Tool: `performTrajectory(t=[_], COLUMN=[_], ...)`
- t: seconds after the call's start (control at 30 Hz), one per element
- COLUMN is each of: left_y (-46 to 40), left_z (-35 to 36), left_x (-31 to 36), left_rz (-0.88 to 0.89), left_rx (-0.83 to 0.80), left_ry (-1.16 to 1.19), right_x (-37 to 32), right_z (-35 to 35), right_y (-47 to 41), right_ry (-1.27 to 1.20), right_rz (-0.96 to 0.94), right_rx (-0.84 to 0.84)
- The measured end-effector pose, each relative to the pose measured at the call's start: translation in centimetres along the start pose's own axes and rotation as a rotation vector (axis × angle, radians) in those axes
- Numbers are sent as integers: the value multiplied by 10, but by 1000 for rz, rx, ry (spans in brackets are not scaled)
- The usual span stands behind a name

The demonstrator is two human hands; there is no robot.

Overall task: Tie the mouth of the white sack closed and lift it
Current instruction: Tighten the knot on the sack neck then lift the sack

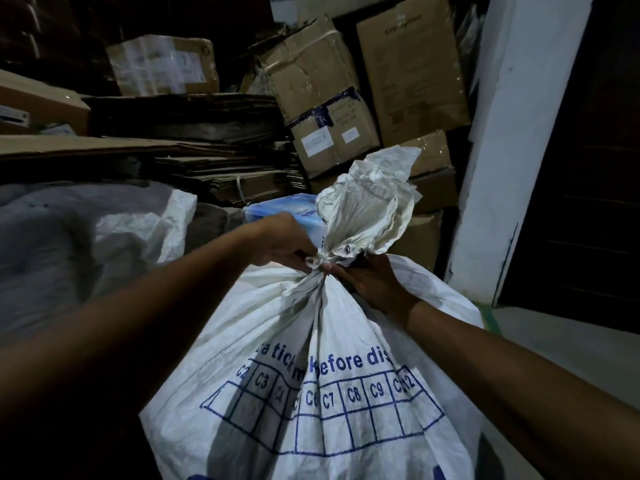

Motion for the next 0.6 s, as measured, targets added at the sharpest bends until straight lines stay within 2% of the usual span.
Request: performTrajectory(t=[0.1,0.27,0.47,0.53,0.6], left_y=[0,1,0,-1,-4], left_z=[1,1,7,10,7], left_x=[-11,-14,-8,-5,-1], left_rz=[-109,-167,-195,-180,-99], left_rx=[-86,-36,55,93,191], left_ry=[199,328,250,157,-50], right_x=[2,4,-11,-17,-23], right_z=[1,-1,-2,1,4], right_y=[-2,1,4,5,6], right_ry=[9,37,80,100,91], right_rz=[42,48,0,-30,-52], right_rx=[1,19,55,53,73])
Point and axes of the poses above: each hand's wrist, its own y-axis away from the middle knuckle, its own z-axis out of the palm, x = y × z, the point moved 6 cm from there along -y, towards the middle knuckle, and after that the axes turned 1 degree about -z, right-handed, at the moved point
